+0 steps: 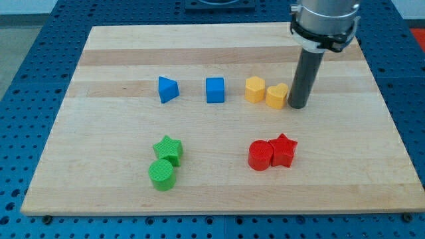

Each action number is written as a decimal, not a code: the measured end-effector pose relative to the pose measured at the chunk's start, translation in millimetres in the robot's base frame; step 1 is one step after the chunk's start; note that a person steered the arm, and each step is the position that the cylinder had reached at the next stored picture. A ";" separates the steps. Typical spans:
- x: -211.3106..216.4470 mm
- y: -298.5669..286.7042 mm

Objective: Push the blue cube into the blue triangle

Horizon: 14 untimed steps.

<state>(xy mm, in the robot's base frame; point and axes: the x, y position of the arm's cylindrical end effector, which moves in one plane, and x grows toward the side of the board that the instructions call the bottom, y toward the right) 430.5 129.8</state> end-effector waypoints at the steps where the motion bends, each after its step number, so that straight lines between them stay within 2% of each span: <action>1: -7.7 -22.3; 3: 1.1 -16.7; 4: 14.8 -31.6; 8: 14.7 -111.1; 9: -0.1 -118.6; 10: -34.4 -118.6; 12: -51.7 -143.2; 14: -51.9 -179.9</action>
<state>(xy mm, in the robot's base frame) 378.7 -50.1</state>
